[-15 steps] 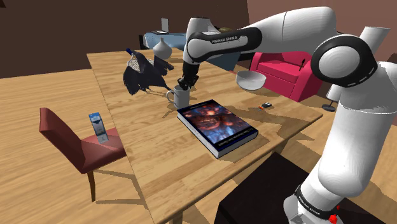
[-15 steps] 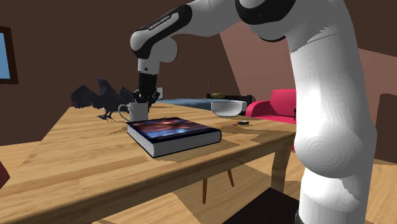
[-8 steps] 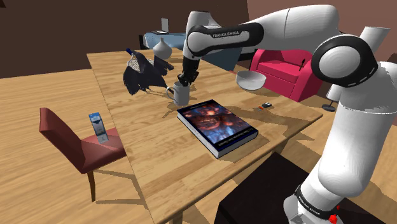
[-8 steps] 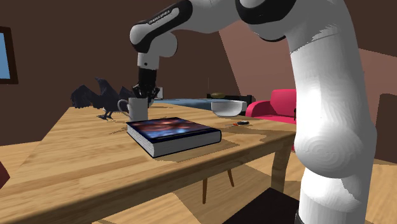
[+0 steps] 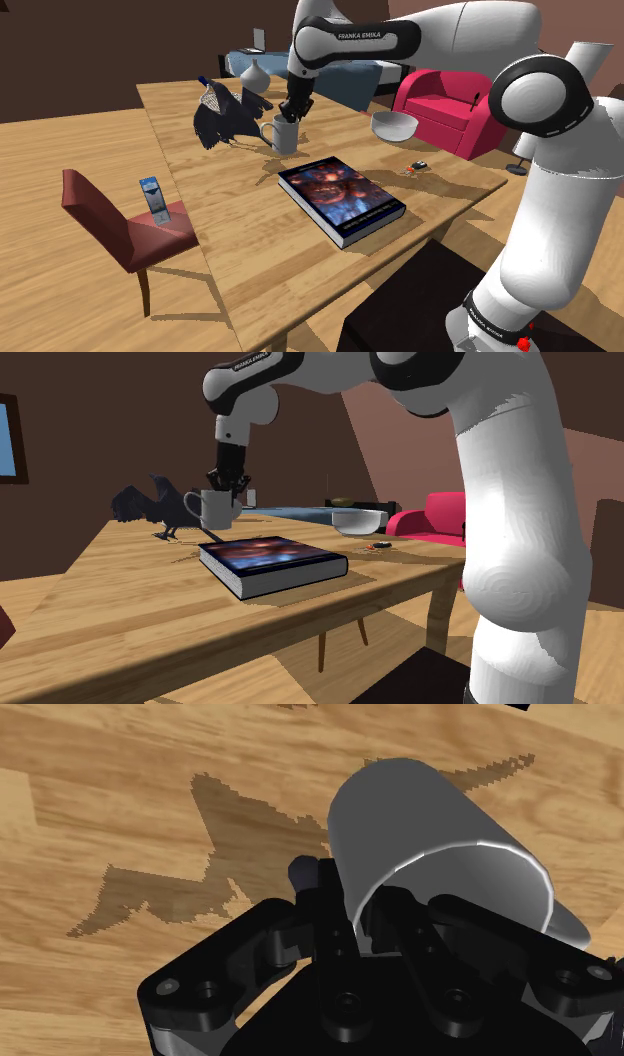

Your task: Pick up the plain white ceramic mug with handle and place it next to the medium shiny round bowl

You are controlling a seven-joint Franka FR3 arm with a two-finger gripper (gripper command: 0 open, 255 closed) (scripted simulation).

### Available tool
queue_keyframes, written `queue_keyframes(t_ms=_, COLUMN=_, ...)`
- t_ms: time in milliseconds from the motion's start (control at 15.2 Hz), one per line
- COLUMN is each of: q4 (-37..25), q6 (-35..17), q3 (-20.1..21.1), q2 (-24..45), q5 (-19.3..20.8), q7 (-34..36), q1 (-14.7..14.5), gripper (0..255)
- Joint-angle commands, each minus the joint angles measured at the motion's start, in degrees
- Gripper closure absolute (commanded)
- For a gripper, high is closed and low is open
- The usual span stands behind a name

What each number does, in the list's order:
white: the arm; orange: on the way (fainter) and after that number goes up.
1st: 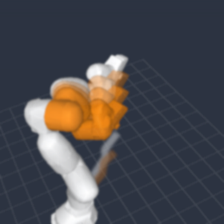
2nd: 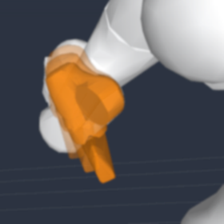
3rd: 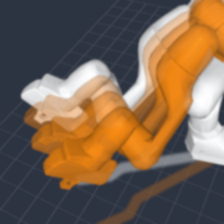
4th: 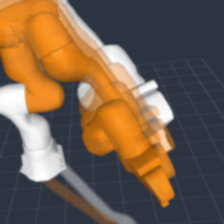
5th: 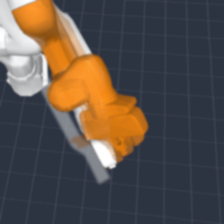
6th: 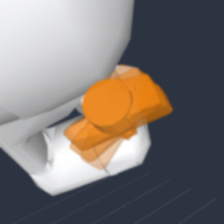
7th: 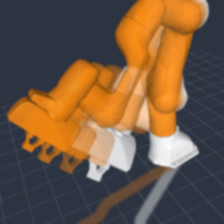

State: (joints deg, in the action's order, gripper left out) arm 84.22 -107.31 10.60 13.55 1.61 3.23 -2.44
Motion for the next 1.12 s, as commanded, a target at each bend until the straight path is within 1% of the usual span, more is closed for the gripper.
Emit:
queue_keyframes(t_ms=0, q4=-1.83, q6=1.66, q3=0.00, q2=0.20, q5=0.02, q7=-0.02, q1=-0.03, gripper=255)
queue_keyframes(t_ms=594, q4=-11.55, q6=9.49, q3=0.09, q2=2.10, q5=0.42, q7=0.19, q1=-0.47, gripper=255)
queue_keyframes(t_ms=1056, q4=-21.55, q6=16.52, q3=0.16, q2=5.11, q5=1.04, q7=0.42, q1=-1.15, gripper=255)
